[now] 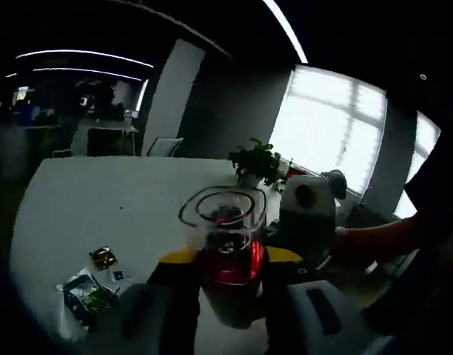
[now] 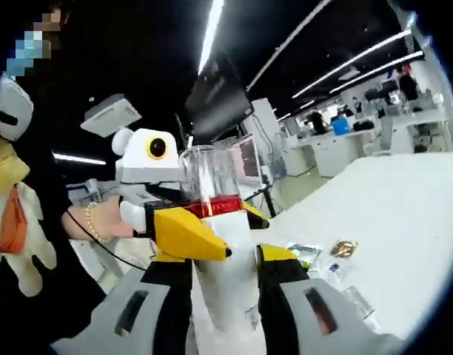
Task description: Arrange the skincare products in the storage area until every visible bottle or jar stands upright without overlapping.
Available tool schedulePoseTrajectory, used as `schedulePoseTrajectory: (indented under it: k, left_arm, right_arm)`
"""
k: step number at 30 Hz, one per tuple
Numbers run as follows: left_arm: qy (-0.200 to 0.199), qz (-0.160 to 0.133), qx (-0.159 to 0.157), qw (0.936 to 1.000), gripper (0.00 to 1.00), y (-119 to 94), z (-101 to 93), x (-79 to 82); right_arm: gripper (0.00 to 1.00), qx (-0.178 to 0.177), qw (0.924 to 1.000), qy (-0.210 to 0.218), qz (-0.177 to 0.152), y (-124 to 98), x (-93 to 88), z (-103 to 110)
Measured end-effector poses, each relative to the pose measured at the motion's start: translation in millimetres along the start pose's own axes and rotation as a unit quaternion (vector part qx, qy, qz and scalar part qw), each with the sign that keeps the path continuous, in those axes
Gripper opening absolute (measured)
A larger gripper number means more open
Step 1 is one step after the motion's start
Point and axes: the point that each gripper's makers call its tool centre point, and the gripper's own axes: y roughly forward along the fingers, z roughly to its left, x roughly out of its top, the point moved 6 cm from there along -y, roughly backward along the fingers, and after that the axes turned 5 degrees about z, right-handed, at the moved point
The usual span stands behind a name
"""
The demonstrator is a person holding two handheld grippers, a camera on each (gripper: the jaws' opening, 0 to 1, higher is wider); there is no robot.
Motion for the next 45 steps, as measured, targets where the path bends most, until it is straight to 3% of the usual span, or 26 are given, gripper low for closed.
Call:
schedulePoseTrajectory:
  k: [1,4,7,9,11,12,14,17,20,24,26,28,29,31,33,35,40,42,43,45]
  left_arm:
    - [-0.009,-0.007,0.012,0.9999,0.28,1,-0.1,2.9]
    - [-0.051,-0.035,0.048,0.9969,0.28,2,-0.8,12.4]
    - [-0.069,-0.048,0.079,0.9933,0.28,5,-8.8,21.5]
    - [-0.066,-0.034,0.111,0.9911,0.28,8,-15.3,23.5]
    - [-0.056,-0.031,0.124,0.9902,0.28,11,-20.0,23.9]
    - [-0.052,-0.029,0.129,0.9898,0.28,12,-21.0,23.4]
    - [-0.044,-0.029,0.141,0.9887,0.28,14,-27.2,22.7]
    - [-0.023,-0.027,0.155,0.9873,0.28,14,-28.8,23.2]
    - [-0.016,-0.032,0.141,0.9893,0.28,14,-27.5,25.3]
    - [0.016,-0.045,0.085,0.9952,0.27,11,-32.8,35.4]
    - [0.007,-0.053,0.026,0.9982,0.27,7,-33.9,39.9]
    - [-0.027,-0.051,-0.029,0.9979,0.29,-1,-30.6,43.3]
    - [-0.046,-0.051,-0.073,0.995,0.29,-6,-29.4,45.6]
    - [-0.067,-0.073,-0.113,0.9887,0.3,-12,-24.7,52.2]
    - [-0.069,-0.056,-0.159,0.9832,0.32,-17,-21.3,52.3]
    - [-0.051,-0.049,-0.193,0.9786,0.33,-20,-22.6,52.2]
    - [-0.01,-0.019,-0.223,0.9745,0.35,-23,-32.0,44.9]
    - [-0.006,-0.014,-0.227,0.9739,0.35,-23,-34.6,44.2]
    - [-0.006,-0.013,-0.229,0.9733,0.36,-22,-36.5,44.3]
    - [-0.006,-0.018,-0.241,0.9704,0.34,-23,-43.2,45.8]
  right_arm:
    - [0.33,-0.03,0.9994,-0.016,-0.008,-2,3.3,2]
    - [0.32,-0.132,0.9879,-0.066,-0.049,-7,10.2,1]
    - [0.34,-0.197,0.9722,-0.12,-0.041,-7,11.7,3]
    - [0.34,-0.239,0.9606,-0.141,-0.02,-6,10.8,4]
    - [0.32,-0.291,0.9413,-0.171,0.001,-9,8.5,-1]
    - [0.31,-0.302,0.9401,-0.158,-0.001,-12,5.7,0]
    - [0.3,-0.301,0.9449,-0.127,-0.024,-16,4.3,0]
    - [0.29,-0.255,0.9632,-0.071,-0.048,-16,2.3,-2]
    - [0.28,-0.239,0.9675,-0.059,-0.056,-20,3.9,-2]
    - [0.27,-0.151,0.9821,0.064,-0.093,-24,10.3,1]
    - [0.27,-0.117,0.9825,0.091,-0.113,-27,12.7,0]
    - [0.27,-0.056,0.9867,0.098,-0.117,-32,15.8,0]
    - [0.27,-0.035,0.987,0.103,-0.119,-34,16.8,0]
    - [0.27,0.003,0.9874,0.109,-0.114,-37,18.6,5]
    - [0.27,0.066,0.9876,0.098,-0.104,-41,19.7,12]
    - [0.27,0.091,0.9858,0.104,-0.096,-43,18.8,17]
    - [0.27,0.149,0.9733,0.131,-0.115,-45,23.5,26]
    - [0.27,0.157,0.9713,0.134,-0.118,-46,25.9,28]
    - [0.27,0.187,0.9659,0.136,-0.117,-46,27.6,32]
    - [0.27,0.189,0.9646,0.142,-0.117,-46,28.5,32]
